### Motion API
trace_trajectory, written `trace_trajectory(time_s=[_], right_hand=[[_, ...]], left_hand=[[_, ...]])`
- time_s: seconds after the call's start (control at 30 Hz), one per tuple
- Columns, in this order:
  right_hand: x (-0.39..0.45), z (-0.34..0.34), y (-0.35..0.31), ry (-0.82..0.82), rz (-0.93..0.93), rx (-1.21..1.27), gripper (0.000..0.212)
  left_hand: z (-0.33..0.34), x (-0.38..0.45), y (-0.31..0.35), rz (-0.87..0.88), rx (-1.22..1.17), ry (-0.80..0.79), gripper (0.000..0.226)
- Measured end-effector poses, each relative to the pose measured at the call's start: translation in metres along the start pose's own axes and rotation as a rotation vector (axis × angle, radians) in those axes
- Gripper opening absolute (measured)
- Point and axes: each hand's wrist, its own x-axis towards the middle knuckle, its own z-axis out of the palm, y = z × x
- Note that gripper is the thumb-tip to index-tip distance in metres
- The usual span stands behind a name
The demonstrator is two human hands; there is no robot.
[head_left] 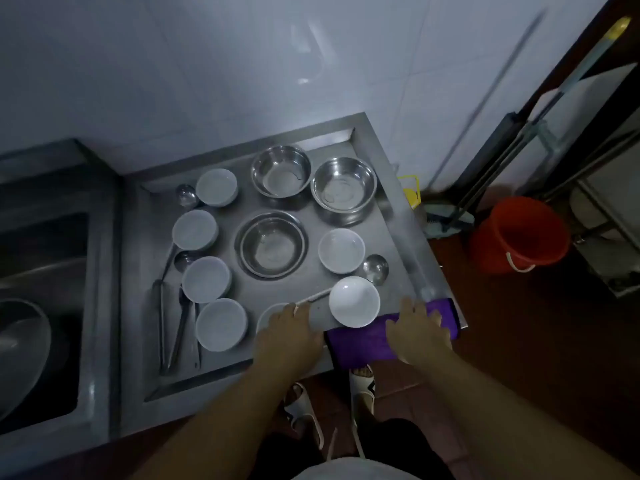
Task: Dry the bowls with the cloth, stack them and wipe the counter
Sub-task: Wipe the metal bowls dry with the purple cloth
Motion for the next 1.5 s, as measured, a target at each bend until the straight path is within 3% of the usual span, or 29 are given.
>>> trace_trajectory(time_s=[0.27, 0.43, 0.6, 0.83, 1.13, 1.3, 1.5], right_hand=[[0.032, 0.022, 0.031, -0.141, 0.043, -0.012, 0.085], [0.041, 0.043, 0.030, -0.084, 0.009, -0.112, 0.101], [0.049, 0.045, 0.040, 0.010, -0.109, -0.215, 0.077], [0.049, 0.037, 0.039, -0.092, -0.227, -0.196, 0.057], [0.041, 0.013, 0.069, -0.167, -0.309, 0.194, 0.022], [0.035, -0.014, 0.081, -0.289, -0.308, 0.362, 0.027], [0.019, -0.056, 0.080, -0.428, -0.154, 0.832, 0.027]], left_hand=[[0.034, 0.009, 0.014, -0.081, 0.017, -0.078, 0.063], [0.046, 0.009, 0.014, -0.112, 0.018, -0.094, 0.061], [0.053, 0.005, 0.014, -0.143, 0.042, -0.084, 0.058], [0.050, 0.000, 0.015, -0.151, 0.018, -0.083, 0.059], [0.022, 0.005, 0.020, -0.144, 0.015, -0.043, 0.056], [0.007, 0.009, 0.028, -0.129, 0.036, -0.028, 0.053], [-0.012, 0.015, 0.036, -0.108, 0.013, -0.003, 0.049]])
